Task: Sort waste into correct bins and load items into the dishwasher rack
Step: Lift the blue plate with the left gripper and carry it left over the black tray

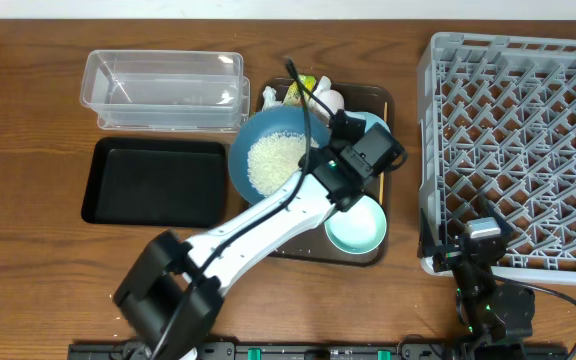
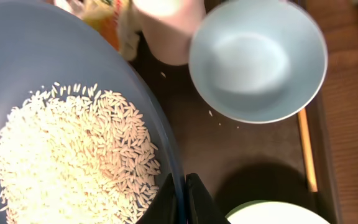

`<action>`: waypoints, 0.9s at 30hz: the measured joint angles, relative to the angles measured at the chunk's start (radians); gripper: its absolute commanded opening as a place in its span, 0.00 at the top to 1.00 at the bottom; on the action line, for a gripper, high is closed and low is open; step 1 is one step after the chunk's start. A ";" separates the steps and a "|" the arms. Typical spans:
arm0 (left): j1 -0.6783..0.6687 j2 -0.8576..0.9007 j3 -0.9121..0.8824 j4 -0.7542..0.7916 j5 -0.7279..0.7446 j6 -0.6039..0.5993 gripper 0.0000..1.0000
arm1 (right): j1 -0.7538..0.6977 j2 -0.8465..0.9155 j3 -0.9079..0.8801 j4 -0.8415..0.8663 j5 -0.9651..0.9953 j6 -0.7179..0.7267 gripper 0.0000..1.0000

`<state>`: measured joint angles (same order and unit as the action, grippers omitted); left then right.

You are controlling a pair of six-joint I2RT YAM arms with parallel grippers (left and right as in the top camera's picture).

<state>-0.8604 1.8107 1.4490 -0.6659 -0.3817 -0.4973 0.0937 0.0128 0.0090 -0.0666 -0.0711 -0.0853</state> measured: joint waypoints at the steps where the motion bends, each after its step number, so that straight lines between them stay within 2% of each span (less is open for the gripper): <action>1: 0.000 -0.012 0.000 -0.004 -0.002 0.000 0.94 | 0.000 0.000 0.000 0.000 0.000 0.000 0.01; 8: 0.018 -0.112 0.000 -0.009 -0.011 -0.004 0.94 | 0.000 0.000 0.000 0.000 0.000 0.000 0.01; 14: 0.108 -0.177 0.000 -0.045 0.010 -0.009 0.94 | 0.000 0.000 0.000 0.000 0.000 0.000 0.01; 19: 0.246 -0.190 0.000 -0.082 0.092 -0.044 0.94 | 0.000 0.000 0.000 0.000 0.000 0.000 0.01; 27: 0.483 -0.190 -0.012 -0.087 0.317 -0.058 0.94 | 0.000 0.000 0.000 0.000 0.000 0.000 0.01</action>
<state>-0.3779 1.6211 1.4372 -0.7528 -0.0647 -0.5552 0.0937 0.0128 0.0090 -0.0666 -0.0708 -0.0853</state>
